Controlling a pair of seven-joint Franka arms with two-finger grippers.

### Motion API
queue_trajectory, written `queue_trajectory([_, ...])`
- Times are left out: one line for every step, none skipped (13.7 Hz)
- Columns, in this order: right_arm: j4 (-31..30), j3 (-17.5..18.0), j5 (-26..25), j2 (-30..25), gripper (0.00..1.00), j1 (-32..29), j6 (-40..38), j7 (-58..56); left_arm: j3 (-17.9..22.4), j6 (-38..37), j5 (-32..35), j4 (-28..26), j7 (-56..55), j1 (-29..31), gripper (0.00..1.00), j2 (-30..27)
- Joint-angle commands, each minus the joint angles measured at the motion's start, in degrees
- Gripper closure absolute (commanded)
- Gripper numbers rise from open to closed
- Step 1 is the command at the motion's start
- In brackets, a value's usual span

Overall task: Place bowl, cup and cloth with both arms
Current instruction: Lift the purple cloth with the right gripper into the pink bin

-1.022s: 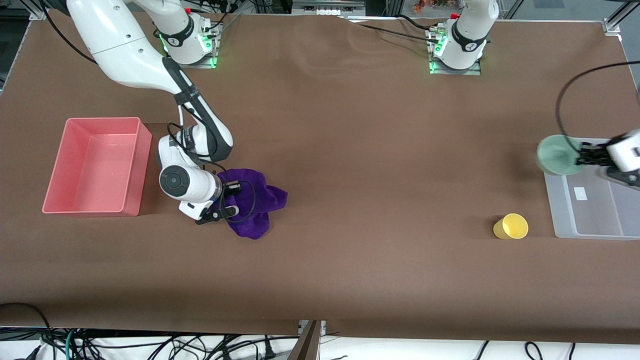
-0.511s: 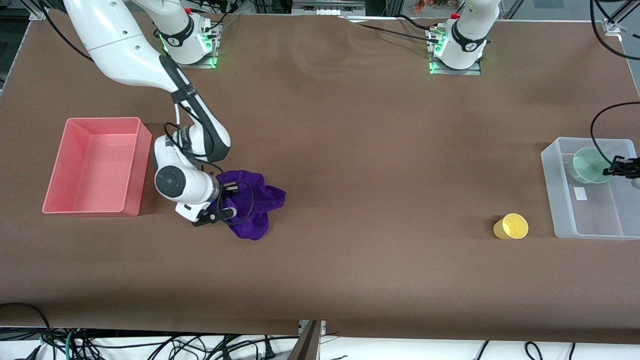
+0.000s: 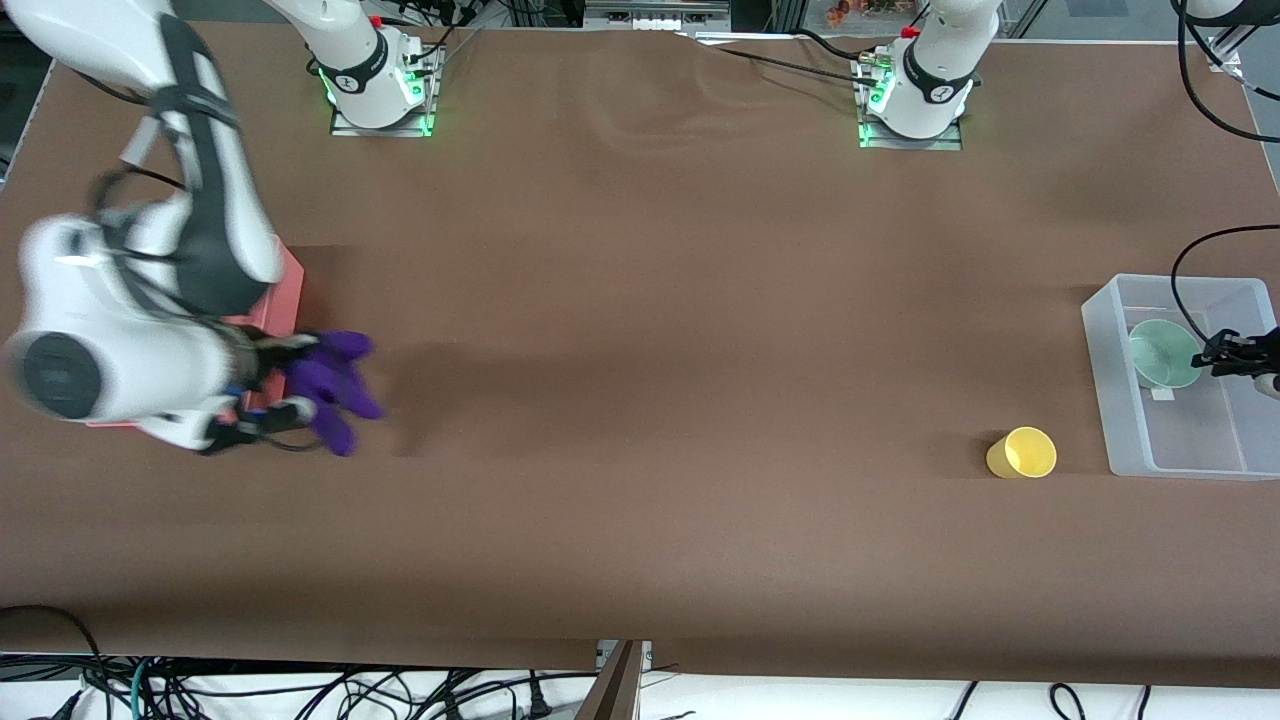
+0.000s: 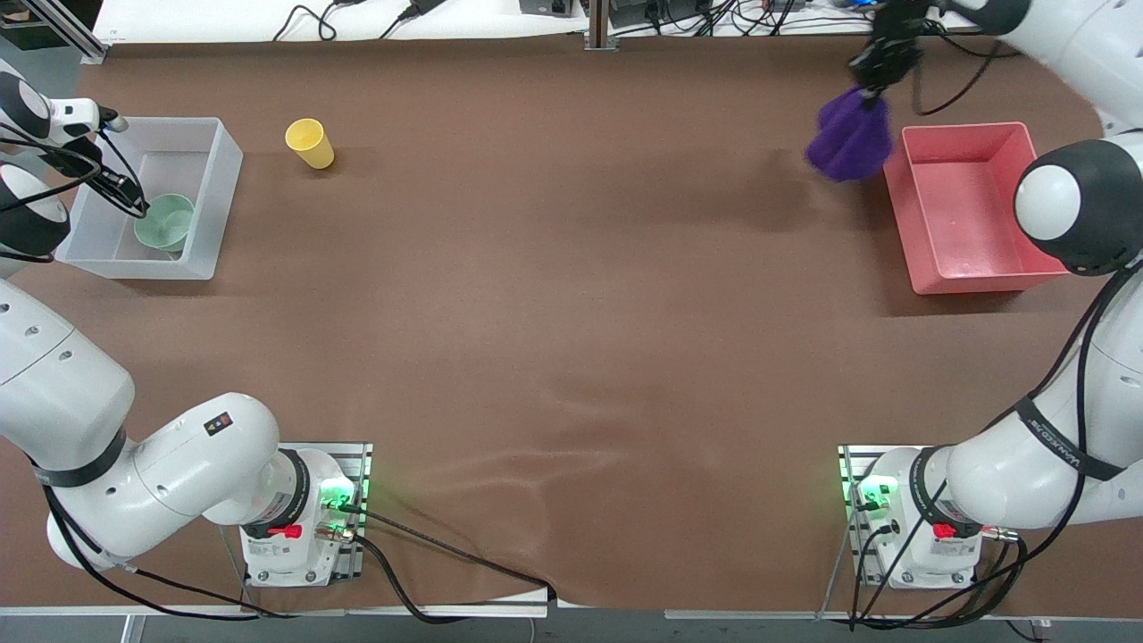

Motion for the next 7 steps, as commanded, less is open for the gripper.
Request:
queue_trajectory([1.3,-9.4,0.1,-0.9,1.0,-0.6,-4.4,-11.4,-1.0,-5.9,-0.7,0.3,1.8,-1.7,0.0,-6.4])
queue_trajectory([0.4,-14.0,0.1,-1.0,1.0,-0.6,-5.2,-16.6,-2.3,-7.4,-0.6,0.3,1.5,-2.6,0.0,-8.5])
queue_trajectory([-0.6,-17.5,0.0,-0.9,1.0,-0.8,-5.3,-20.6,-3.6,-8.5,-0.7,0.3,1.5,-3.7,0.0,-10.0])
queue_trajectory([-1.7,-19.6,-0.5,-0.8,1.0,-0.9,-4.9,-22.9,-5.2,-9.3,-0.9,0.3,1.1,-4.7,0.0,-10.8])
queue_trajectory([-2.6,-20.7,-1.5,-0.6,1.0,-1.2,-4.3,-24.0,-7.0,-9.5,-1.0,0.2,0.6,-5.6,0.0,-11.0])
queue_trajectory([-3.8,-20.8,-2.0,-0.4,1.0,-1.8,-3.2,-24.2,-9.0,-9.5,-1.0,0.0,-2.0,-6.3,0.0,-10.9])
queue_trajectory([-5.4,-20.8,-2.0,-0.4,1.0,-2.2,-1.5,-24.2,-10.5,-9.5,-1.0,-0.4,-6.9,-7.4,0.0,-10.5])
